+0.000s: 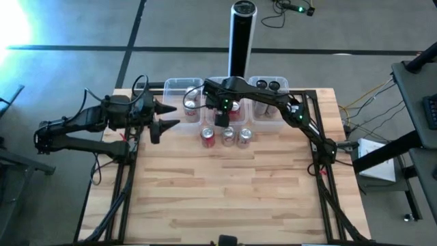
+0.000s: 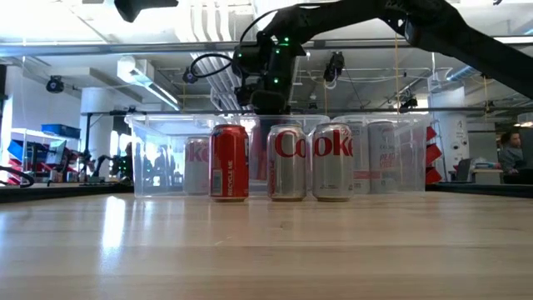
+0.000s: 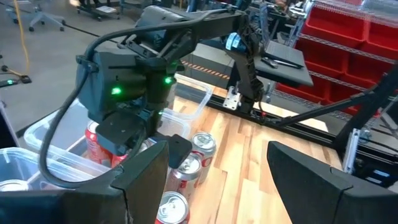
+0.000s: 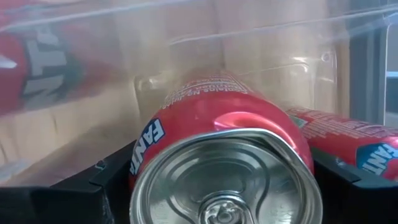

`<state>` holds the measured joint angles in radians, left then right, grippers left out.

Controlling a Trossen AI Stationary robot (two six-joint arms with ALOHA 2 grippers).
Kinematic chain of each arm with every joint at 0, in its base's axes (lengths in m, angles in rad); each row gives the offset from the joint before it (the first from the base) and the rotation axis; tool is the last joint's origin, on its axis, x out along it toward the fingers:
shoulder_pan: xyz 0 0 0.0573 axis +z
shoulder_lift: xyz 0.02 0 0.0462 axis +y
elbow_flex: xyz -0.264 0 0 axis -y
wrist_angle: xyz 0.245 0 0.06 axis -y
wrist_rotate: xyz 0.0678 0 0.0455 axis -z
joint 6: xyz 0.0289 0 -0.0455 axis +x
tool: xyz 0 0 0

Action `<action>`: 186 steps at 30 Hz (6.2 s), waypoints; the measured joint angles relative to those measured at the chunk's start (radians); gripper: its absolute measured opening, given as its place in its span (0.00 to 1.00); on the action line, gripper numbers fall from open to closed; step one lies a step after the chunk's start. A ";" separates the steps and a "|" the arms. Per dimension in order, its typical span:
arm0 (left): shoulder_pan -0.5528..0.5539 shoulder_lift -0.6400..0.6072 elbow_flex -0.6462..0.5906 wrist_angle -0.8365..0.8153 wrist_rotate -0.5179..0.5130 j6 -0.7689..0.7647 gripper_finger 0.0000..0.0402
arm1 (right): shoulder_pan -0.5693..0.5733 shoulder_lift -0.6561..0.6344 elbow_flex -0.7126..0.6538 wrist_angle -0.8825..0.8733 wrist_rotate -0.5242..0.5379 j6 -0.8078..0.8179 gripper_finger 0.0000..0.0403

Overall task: Sort soda cans
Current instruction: Put the bottom orange soda can into the center transparent bin, then put the orange soda can into the center transparent bin

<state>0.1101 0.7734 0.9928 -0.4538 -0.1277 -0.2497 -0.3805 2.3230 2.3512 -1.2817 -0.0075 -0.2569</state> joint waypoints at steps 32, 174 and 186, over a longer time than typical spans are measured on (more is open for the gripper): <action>-0.013 0.006 -0.013 -0.206 0.191 0.013 0.64 | 0.163 -0.262 0.006 0.078 0.027 0.079 0.88; -0.242 -0.095 -0.003 -0.406 -0.077 -0.156 0.64 | 0.321 -0.056 -0.093 0.081 -0.052 0.310 0.74; -0.242 -0.144 0.129 -0.275 -0.112 0.000 0.64 | 0.227 -0.354 -0.013 0.189 0.129 0.320 0.74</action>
<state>-0.1320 0.6296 1.1222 -0.7284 -0.2393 -0.2495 -0.1537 1.9688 2.3383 -1.0927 0.1212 0.0634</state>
